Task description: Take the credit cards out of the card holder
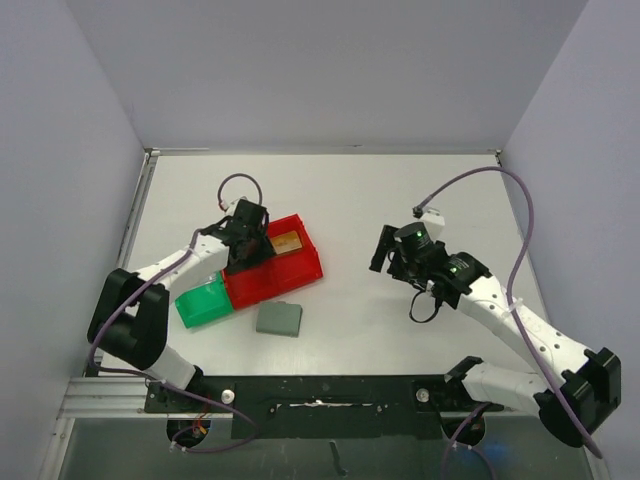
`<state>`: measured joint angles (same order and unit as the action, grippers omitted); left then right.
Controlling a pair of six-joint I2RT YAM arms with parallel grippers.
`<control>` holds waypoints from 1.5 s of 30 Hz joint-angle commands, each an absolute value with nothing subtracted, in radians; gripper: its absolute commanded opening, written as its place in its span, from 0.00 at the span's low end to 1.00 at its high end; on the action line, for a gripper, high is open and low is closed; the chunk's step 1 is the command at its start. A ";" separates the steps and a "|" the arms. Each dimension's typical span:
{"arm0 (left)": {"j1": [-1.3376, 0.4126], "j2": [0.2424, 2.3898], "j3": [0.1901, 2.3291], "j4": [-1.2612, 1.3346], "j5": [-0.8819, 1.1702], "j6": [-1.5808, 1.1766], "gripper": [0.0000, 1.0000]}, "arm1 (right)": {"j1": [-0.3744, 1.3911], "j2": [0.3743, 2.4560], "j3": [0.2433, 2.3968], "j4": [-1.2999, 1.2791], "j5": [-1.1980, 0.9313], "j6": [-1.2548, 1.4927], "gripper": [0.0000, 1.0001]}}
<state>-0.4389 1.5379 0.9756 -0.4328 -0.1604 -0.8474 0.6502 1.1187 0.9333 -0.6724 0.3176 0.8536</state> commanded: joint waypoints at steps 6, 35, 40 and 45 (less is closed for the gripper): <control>-0.600 1.723 1.218 -0.344 -0.115 -0.905 0.33 | 0.496 0.934 0.847 -0.692 0.347 0.875 0.90; -0.802 1.988 1.625 -0.423 -0.140 -0.959 0.46 | 0.400 0.837 0.806 -0.685 0.238 0.838 0.91; -0.802 1.934 1.655 -0.443 -0.154 -0.899 0.57 | 0.402 0.817 0.782 -0.607 0.159 0.799 0.92; -0.801 1.781 1.571 -0.459 -0.241 -0.859 0.62 | 0.403 0.786 0.735 -0.476 0.023 0.765 0.93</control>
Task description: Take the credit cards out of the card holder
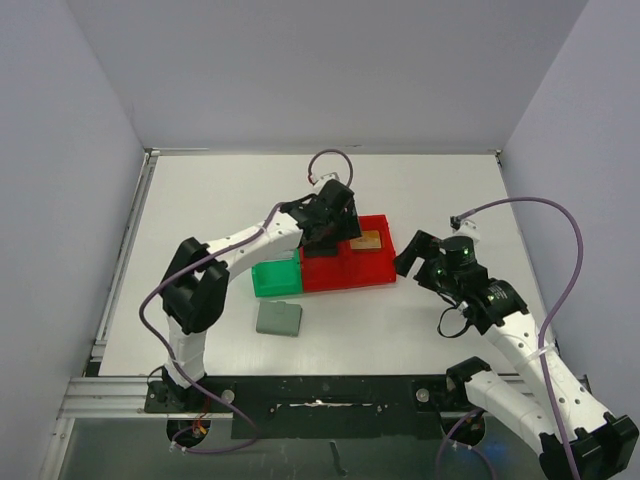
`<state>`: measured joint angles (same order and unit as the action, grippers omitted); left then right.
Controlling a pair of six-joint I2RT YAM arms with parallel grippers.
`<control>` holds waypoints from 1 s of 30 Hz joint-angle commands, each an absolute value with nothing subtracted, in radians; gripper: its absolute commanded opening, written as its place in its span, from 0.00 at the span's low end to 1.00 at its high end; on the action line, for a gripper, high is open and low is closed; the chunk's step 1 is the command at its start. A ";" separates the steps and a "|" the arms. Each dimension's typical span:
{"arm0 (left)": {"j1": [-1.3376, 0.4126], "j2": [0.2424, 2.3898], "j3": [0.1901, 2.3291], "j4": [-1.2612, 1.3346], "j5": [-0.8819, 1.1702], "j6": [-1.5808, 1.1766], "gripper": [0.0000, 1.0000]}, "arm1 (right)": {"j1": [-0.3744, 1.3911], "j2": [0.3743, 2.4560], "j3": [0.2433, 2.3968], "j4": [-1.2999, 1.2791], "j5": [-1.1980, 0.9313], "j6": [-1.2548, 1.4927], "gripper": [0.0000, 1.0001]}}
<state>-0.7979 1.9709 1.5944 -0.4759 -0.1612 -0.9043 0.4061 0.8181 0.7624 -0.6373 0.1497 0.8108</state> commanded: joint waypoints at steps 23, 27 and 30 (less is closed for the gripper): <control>-0.676 0.596 0.482 -0.586 -0.335 -1.243 0.65 | 0.904 1.349 0.717 0.111 -0.017 0.935 0.70; -0.676 0.646 0.414 -0.522 -0.264 -1.259 0.63 | 0.934 1.446 0.771 0.113 -0.036 0.918 0.69; -0.676 0.702 0.391 -0.470 -0.237 -1.260 0.60 | 0.940 1.514 0.804 0.123 -0.065 0.904 0.66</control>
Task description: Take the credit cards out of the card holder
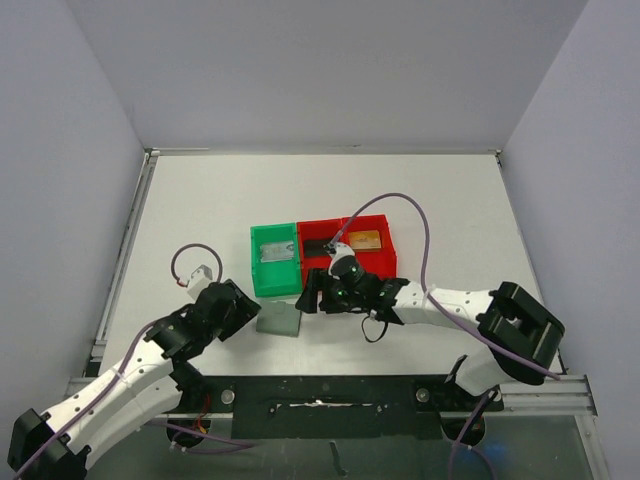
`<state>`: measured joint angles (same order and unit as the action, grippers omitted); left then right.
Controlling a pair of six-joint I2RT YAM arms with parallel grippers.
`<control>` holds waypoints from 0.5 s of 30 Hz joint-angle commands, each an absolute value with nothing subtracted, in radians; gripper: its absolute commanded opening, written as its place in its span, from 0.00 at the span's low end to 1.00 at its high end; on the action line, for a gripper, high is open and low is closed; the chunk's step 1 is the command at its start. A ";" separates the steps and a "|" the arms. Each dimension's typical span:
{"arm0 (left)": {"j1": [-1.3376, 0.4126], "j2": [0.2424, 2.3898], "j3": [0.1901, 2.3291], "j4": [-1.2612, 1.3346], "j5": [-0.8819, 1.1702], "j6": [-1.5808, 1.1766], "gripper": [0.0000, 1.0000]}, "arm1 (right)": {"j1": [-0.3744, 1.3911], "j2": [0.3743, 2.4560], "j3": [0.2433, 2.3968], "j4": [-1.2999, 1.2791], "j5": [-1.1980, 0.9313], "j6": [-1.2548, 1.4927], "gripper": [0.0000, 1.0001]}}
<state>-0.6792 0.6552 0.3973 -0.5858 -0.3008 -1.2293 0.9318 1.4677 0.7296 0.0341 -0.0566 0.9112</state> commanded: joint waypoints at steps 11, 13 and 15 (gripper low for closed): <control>-0.674 0.831 0.354 -0.345 -0.201 -1.219 0.49 | 0.953 1.677 0.937 0.042 -0.119 0.881 0.59; -0.674 0.847 0.347 -0.319 -0.187 -1.212 0.47 | 0.956 1.697 0.946 0.035 -0.126 0.871 0.57; -0.675 0.861 0.337 -0.294 -0.170 -1.203 0.45 | 0.958 1.713 0.953 0.028 -0.130 0.864 0.56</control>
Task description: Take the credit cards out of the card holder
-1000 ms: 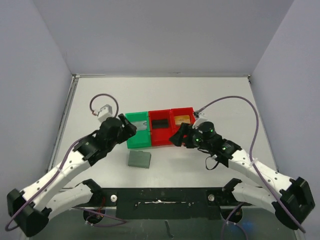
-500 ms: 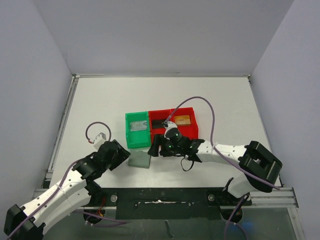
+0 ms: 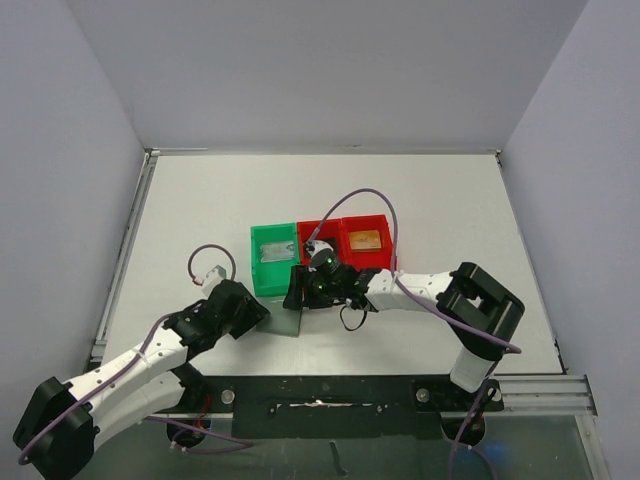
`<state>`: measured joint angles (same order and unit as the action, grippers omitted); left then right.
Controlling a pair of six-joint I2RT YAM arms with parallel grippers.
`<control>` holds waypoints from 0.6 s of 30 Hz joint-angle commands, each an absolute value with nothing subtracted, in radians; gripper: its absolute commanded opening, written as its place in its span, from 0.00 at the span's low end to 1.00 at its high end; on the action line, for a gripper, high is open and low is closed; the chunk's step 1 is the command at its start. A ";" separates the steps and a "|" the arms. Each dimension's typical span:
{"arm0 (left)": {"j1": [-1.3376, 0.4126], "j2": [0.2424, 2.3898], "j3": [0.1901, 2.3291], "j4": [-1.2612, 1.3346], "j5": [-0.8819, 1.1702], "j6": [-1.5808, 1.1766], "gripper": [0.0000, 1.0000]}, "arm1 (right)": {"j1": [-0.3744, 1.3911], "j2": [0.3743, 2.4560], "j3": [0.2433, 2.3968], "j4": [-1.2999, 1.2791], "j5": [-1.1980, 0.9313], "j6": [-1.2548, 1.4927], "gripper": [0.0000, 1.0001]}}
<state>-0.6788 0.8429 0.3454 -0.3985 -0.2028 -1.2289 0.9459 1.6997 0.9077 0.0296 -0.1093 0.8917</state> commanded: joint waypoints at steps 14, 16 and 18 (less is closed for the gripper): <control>-0.676 0.965 0.354 -0.232 -0.088 -1.137 0.35 | 0.962 1.702 0.976 -0.003 -0.149 0.804 0.17; -0.677 0.970 0.366 -0.234 -0.080 -1.130 0.36 | 0.961 1.670 0.966 -0.023 -0.134 0.792 0.11; -0.676 0.970 0.383 -0.256 -0.085 -1.129 0.38 | 0.962 1.624 0.941 -0.038 -0.113 0.790 0.07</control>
<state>-0.6785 0.9600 0.3305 -0.2955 -0.1196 -1.1545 0.9497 1.7294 0.9318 -0.0380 -0.1188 0.8158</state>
